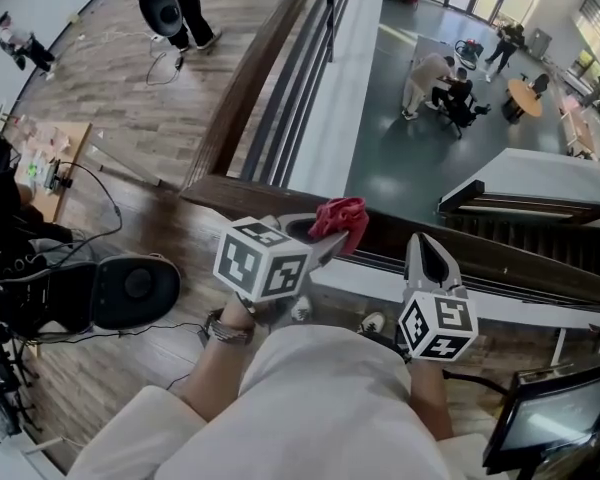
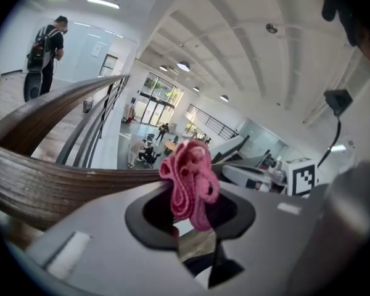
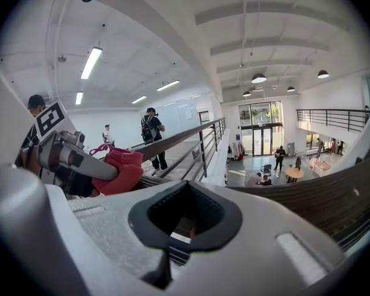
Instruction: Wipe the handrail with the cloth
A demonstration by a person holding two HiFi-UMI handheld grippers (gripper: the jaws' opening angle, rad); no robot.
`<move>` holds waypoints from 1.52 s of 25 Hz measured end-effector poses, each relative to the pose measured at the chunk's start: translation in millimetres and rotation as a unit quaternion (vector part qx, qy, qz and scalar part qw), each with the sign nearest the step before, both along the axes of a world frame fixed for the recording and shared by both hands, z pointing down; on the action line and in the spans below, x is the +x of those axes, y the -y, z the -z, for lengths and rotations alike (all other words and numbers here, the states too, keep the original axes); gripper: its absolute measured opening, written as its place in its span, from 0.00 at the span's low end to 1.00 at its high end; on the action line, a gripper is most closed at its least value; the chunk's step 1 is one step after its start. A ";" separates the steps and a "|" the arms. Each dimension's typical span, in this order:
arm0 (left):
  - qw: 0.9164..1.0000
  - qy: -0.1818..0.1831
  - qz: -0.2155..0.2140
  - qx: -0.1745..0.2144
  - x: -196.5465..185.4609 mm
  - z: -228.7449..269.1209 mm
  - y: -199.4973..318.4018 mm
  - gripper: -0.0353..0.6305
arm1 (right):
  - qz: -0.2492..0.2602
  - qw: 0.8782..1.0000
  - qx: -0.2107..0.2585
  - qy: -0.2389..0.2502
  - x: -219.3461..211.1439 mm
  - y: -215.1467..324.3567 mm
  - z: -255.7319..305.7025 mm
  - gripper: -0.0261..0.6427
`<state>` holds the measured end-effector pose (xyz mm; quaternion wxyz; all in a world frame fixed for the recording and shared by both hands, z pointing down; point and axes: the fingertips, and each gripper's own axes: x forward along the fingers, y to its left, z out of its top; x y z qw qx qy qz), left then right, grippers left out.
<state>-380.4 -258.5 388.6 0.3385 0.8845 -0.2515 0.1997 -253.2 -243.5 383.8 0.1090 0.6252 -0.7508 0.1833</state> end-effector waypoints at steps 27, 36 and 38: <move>0.999 -0.026 0.020 -0.013 -42.3 -3.4 -2.8 0.23 | -0.028 1.000 -0.009 -0.003 -32.4 -0.4 -1.3 0.04; 0.999 -0.021 0.038 -0.001 -72.3 -6.2 4.8 0.23 | -0.049 0.999 -0.005 -0.009 -42.2 6.4 -2.1 0.04; 0.999 -0.021 0.042 0.002 -78.0 -8.1 6.9 0.23 | -0.052 0.999 -0.005 -0.013 -43.0 8.8 -3.6 0.04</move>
